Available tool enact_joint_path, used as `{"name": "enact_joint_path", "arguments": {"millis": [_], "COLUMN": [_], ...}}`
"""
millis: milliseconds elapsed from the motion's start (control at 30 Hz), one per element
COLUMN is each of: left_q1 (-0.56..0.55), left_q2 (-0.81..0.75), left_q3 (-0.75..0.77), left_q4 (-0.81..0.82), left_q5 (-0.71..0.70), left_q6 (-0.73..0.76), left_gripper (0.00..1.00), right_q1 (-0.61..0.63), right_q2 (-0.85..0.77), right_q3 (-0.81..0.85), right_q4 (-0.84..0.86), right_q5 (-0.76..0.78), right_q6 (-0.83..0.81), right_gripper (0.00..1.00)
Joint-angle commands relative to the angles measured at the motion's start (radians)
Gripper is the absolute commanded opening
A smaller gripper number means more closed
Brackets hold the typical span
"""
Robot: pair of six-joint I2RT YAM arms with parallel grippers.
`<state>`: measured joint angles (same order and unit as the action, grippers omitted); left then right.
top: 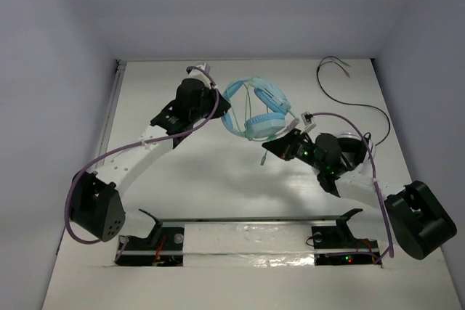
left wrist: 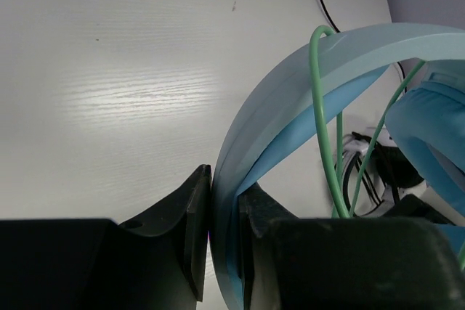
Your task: Wrap the headphones
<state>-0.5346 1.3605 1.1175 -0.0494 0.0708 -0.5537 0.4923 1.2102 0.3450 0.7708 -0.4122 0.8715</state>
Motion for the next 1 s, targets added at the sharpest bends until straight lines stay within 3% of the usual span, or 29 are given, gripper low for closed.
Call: {"name": "enact_joint_path", "arguments": {"millis": [0, 167, 400, 833, 967], "left_q1": [0.007, 0.007, -0.002, -0.021, -0.021], "left_q2": [-0.008, 0.045, 0.112, 0.288, 0.324], "left_q3": [-0.069, -0.174, -0.235, -0.232, -0.217], "left_q4": [0.321, 0.456, 0.491, 0.467, 0.435], "left_q5": [-0.062, -0.061, -0.149, -0.236, -0.275], "left_q6": [-0.169, -0.242, -0.252, -0.196, -0.160], "left_gripper": [0.00, 0.00, 0.00, 0.00, 0.00], "right_q1": [0.009, 0.009, 0.019, 0.028, 0.028], "right_q2": [-0.005, 0.031, 0.135, 0.325, 0.293], "right_q3": [-0.037, -0.063, -0.106, -0.115, -0.149], "right_q4": [0.032, 0.051, 0.145, 0.189, 0.182], "right_q5": [0.021, 0.035, 0.021, 0.084, 0.122], "right_q6": [0.118, 0.167, 0.195, 0.193, 0.189], "right_gripper": [0.00, 0.00, 0.05, 0.35, 0.38]}}
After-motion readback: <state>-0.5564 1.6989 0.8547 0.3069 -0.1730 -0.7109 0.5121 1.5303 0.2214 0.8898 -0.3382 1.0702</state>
